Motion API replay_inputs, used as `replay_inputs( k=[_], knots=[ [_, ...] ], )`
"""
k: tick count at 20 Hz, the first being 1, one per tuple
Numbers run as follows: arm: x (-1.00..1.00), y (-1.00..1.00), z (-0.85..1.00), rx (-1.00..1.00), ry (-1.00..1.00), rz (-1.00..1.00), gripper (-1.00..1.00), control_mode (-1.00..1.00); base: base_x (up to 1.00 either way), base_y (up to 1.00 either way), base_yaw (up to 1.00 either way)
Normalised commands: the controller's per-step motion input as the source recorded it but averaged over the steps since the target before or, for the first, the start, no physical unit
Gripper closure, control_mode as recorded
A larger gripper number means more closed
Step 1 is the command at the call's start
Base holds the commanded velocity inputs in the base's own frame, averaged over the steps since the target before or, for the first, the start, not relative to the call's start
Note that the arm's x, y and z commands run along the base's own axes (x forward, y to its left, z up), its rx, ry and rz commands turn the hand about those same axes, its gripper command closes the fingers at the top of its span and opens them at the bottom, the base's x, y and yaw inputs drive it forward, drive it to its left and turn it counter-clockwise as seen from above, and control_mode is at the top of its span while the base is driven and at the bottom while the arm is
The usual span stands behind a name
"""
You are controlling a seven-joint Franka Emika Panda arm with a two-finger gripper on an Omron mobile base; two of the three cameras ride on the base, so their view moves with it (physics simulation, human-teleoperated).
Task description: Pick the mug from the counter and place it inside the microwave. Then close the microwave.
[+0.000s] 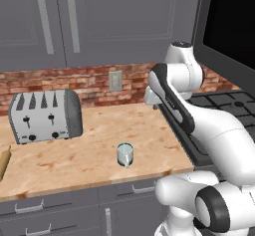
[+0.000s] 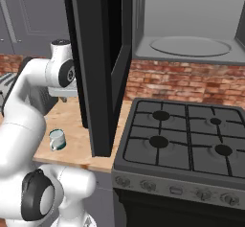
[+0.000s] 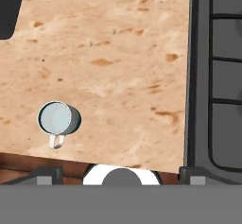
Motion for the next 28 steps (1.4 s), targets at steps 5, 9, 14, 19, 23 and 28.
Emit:
replay_inputs(
  k=[5, 9, 14, 19, 23, 28],
  knots=[
    [-0.19, 0.26, -0.2, 0.0, 0.08, 0.0, -1.0, -1.0, 0.0, 0.0, 0.0],
    [-0.23, 0.47, -0.31, 0.0, 0.1, -0.04, -1.0, -1.0, 0.0, 0.0, 0.0],
    [-0.11, 0.27, -0.21, 0.0, 0.14, -0.22, -1.0, -1.0, 0.0, 0.0, 0.0],
    [-0.13, 0.0, -0.1, 0.05, 0.08, -0.34, -1.0, -1.0, 0.0, 0.0, 0.0],
    [-0.01, 0.0, -0.16, 0.09, 0.02, -0.31, -1.0, -1.0, 0.0, 0.0, 0.0],
    [0.0, 0.26, -0.1, 0.03, 0.0, -0.16, -1.0, -1.0, 0.0, 0.0, 0.0]
  ],
)
